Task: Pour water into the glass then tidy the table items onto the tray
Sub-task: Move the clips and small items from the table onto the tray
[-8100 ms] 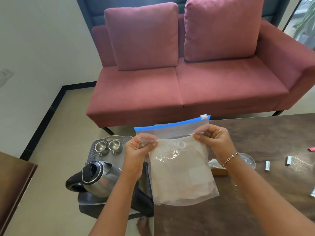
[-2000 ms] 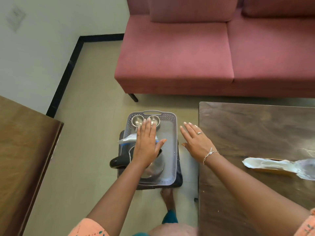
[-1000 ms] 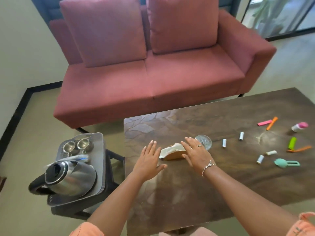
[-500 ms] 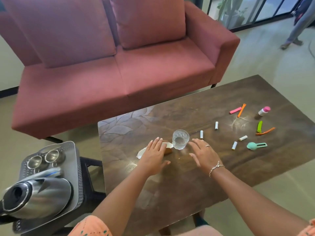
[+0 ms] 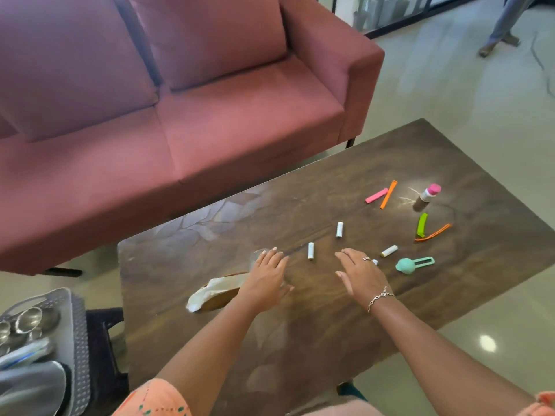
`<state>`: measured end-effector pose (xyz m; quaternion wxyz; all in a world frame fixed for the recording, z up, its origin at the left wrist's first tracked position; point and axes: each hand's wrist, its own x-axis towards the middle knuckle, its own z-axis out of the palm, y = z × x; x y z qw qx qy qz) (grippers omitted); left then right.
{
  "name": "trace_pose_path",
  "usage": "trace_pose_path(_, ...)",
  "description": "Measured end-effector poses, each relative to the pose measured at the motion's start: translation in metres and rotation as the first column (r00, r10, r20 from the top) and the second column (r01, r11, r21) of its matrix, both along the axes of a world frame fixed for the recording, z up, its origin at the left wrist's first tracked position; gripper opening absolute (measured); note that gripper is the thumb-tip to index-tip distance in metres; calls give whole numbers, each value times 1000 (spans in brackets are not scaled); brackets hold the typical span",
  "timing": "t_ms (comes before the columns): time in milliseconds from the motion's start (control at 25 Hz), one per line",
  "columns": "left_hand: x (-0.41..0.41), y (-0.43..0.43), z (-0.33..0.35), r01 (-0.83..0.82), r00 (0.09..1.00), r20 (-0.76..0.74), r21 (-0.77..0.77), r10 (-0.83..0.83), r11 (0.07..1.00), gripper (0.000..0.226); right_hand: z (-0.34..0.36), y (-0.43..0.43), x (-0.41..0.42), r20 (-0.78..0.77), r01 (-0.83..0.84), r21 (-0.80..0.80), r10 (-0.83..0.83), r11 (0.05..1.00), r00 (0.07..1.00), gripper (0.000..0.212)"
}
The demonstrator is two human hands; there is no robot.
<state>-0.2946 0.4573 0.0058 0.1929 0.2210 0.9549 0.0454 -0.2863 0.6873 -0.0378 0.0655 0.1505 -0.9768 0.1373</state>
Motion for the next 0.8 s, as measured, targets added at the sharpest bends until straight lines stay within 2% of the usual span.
trace_pose_path(280,-56,94,-32,20,999,47,38,-22,999,61,-31,106,-50,99,0,40,-4,999,995,49)
trace_pose_path(440,-93,135,-51,61,996,61,61,-65,996,53,-50,156,-75,90,78,27,-81,997,993,31)
trace_pose_path(560,-125,166,-67,116,990,80,52,-119,992,47,-62,196,-83,105,188,13,-188,982,977,31)
trace_pose_path(680,-161,197,-88,143,988,51,43,-146,989,35,-81,234,-88,73,239,27,-240,971,968,15)
trace_pose_path(800,-188,233,-101,93,994,56,53,-96,994,29,-104,267,-91,54,214,70,-218,974,975,30)
